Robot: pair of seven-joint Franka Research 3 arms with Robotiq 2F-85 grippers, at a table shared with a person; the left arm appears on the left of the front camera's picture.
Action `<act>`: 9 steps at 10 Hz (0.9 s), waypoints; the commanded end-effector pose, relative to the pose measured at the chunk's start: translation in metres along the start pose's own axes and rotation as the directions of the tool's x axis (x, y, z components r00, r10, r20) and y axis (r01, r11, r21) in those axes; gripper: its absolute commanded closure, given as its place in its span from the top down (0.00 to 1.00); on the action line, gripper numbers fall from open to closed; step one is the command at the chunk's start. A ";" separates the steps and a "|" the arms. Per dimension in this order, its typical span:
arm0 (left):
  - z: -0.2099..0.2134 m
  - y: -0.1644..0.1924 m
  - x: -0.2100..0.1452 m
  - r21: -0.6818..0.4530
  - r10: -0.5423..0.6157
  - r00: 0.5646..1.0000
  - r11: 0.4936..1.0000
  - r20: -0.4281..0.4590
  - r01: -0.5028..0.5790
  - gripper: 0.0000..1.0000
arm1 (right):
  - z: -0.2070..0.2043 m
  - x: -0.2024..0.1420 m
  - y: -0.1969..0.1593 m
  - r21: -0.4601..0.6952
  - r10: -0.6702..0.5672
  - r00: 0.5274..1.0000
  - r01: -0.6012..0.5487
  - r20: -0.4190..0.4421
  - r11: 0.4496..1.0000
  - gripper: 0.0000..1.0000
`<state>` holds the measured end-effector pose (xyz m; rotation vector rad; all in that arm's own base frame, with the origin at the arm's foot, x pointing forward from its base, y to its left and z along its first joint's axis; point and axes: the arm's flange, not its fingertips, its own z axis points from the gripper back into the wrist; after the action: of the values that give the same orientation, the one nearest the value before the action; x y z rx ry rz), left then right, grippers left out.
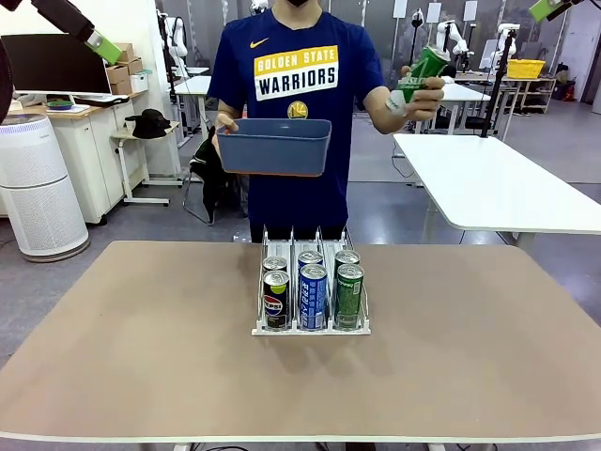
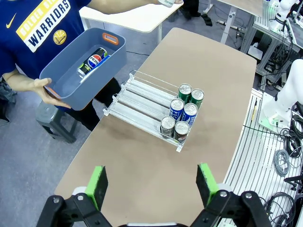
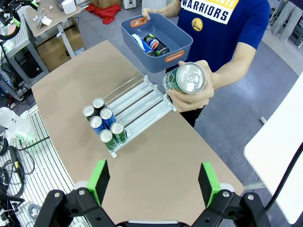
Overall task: Fill the beverage cans into the dispenser.
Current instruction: Pick up the Sprite handed by the human.
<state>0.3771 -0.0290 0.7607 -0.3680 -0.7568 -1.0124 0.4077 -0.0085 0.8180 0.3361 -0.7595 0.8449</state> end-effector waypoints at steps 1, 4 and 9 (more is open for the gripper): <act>-0.001 -0.001 0.000 0.002 0.007 1.000 1.000 -0.013 -0.007 1.00 | 0.001 -0.001 0.001 0.001 -0.001 1.000 0.001 -0.011 1.000 1.00; -0.001 -0.001 0.000 0.002 0.007 1.000 1.000 -0.013 -0.007 1.00 | 0.001 -0.001 0.001 0.001 -0.001 1.000 0.001 -0.011 1.000 1.00; -0.001 -0.001 0.000 0.002 0.007 1.000 1.000 -0.013 -0.007 1.00 | 0.001 -0.001 0.001 0.001 -0.001 1.000 0.001 -0.011 1.000 1.00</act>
<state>0.3771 -0.0290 0.7607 -0.3680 -0.7568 -1.0124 0.4077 -0.0085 0.8180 0.3361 -0.7595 0.8449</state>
